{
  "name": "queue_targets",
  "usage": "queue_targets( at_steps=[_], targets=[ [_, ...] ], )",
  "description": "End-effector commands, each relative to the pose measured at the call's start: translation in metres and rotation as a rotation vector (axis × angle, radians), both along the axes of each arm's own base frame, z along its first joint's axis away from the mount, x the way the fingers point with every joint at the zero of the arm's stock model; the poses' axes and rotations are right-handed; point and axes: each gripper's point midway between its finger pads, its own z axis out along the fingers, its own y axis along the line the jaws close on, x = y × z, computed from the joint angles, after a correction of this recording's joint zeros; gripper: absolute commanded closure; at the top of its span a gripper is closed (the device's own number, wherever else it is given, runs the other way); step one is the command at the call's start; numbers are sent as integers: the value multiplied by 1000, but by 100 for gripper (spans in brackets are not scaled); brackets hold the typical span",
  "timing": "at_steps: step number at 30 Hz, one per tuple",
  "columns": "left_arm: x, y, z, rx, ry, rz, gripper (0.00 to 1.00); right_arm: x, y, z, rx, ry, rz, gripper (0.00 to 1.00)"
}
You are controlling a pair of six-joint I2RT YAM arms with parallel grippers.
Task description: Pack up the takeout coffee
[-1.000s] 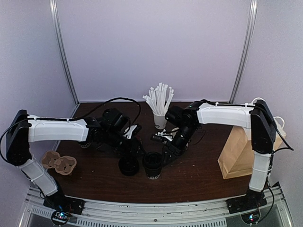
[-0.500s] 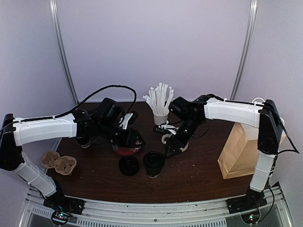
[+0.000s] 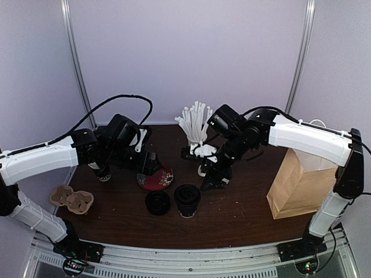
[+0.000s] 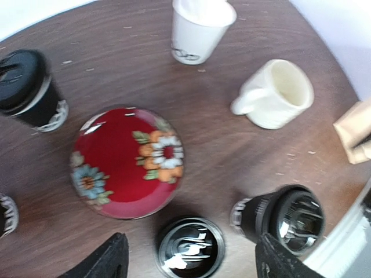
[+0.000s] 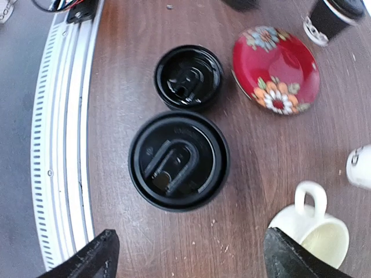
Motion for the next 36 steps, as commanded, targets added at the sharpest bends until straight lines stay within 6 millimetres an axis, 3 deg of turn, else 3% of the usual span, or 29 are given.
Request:
queue_targets(
  at_steps=[1,6,16,21,28,32,36],
  targets=[
    [13,24,14,80,-87,97,19,-3,30,4,7,-158,136,9],
    [10,37,14,76,-102,142,17,-6,49,-23,-67,-179,185,7],
    [4,60,26,66,-146,185,15,-1,61,-46,-133,-144,182,7],
    [5,65,28,80,-157,192,14,-4,62,-55,-153,-100,184,18],
    [5,65,26,88,-151,188,14,-14,57,-64,-192,-40,206,15],
    [5,64,23,89,-144,185,14,-14,55,-67,-210,-30,200,24],
    [4,62,21,89,-137,179,14,-9,54,-57,-199,-60,173,31]
  ],
)
